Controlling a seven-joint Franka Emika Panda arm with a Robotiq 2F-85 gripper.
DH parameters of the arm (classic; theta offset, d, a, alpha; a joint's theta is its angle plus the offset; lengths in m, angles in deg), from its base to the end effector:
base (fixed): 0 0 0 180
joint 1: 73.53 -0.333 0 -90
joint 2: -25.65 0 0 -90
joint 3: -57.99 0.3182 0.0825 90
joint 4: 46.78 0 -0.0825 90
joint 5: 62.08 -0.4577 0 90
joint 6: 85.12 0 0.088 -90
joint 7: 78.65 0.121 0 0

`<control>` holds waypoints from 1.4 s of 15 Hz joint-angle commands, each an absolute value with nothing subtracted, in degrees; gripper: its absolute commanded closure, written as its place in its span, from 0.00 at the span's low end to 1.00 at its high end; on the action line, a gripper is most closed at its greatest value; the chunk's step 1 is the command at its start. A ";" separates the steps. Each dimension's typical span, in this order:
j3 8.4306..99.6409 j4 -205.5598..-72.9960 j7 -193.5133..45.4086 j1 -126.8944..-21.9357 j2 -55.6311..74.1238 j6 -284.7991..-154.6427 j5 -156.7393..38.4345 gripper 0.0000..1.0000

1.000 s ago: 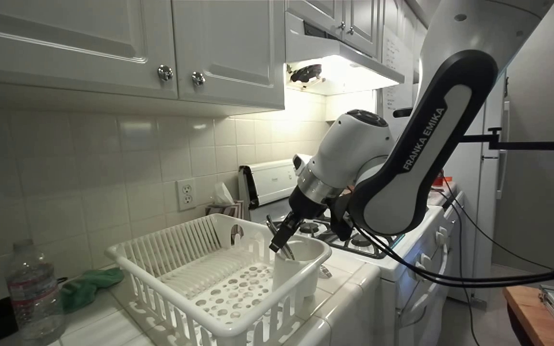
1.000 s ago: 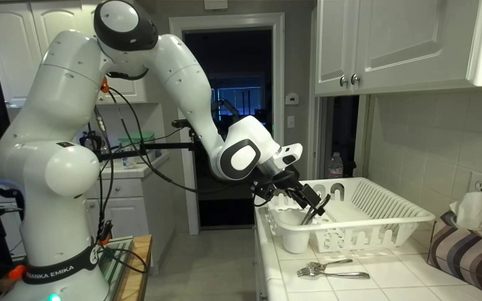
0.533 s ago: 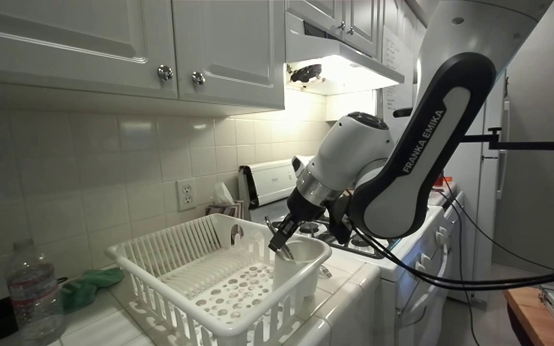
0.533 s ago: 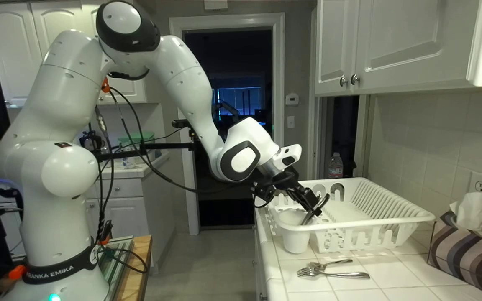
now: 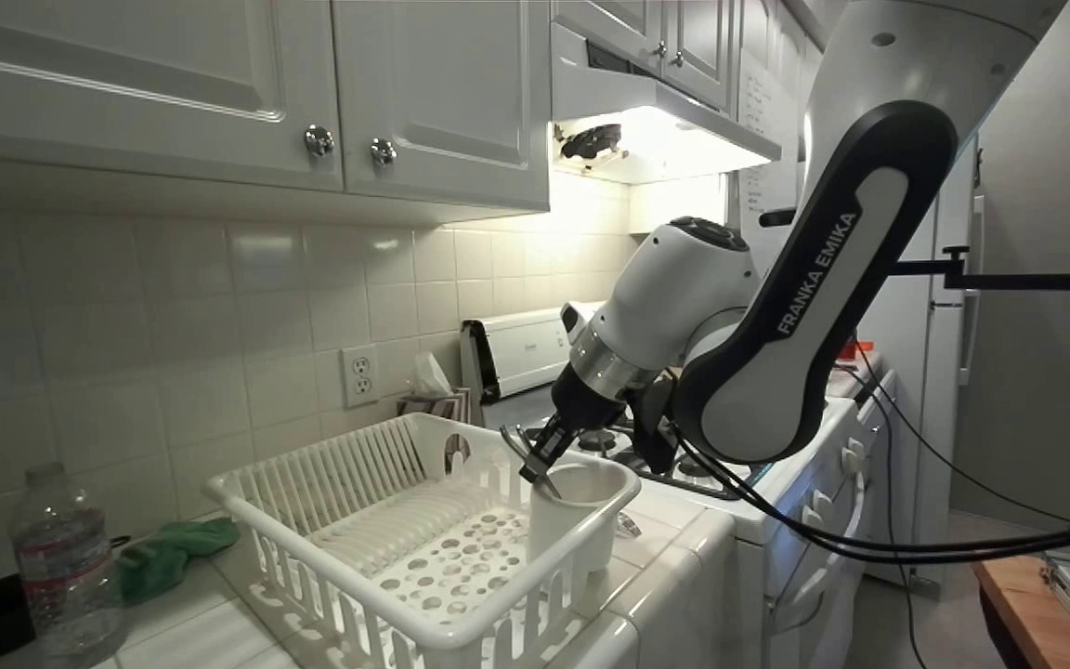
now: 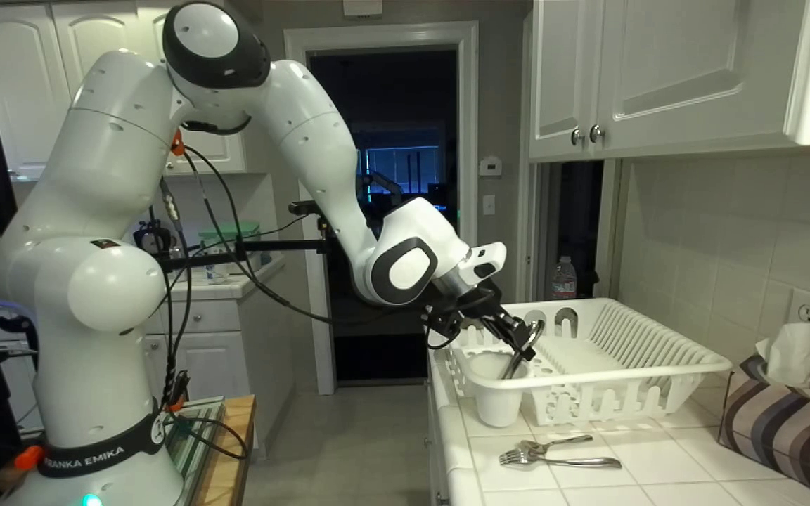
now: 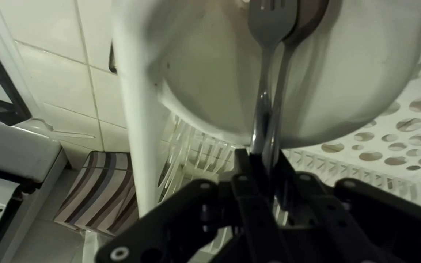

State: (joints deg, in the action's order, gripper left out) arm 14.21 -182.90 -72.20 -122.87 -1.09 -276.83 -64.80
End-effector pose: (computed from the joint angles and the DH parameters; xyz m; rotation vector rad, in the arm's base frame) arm 0.5905 0.0353 0.1812 2.7684 0.1296 0.9498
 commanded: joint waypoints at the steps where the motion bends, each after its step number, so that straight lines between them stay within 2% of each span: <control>1: 14.00 -182.58 -71.45 -122.66 -1.56 -276.06 -65.54 0.95; 21: 5.49 -178.17 -63.94 -129.20 3.70 -262.58 -65.30 0.95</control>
State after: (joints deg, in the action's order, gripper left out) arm 7.20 -177.95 -65.07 -126.90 2.66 -264.51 -65.02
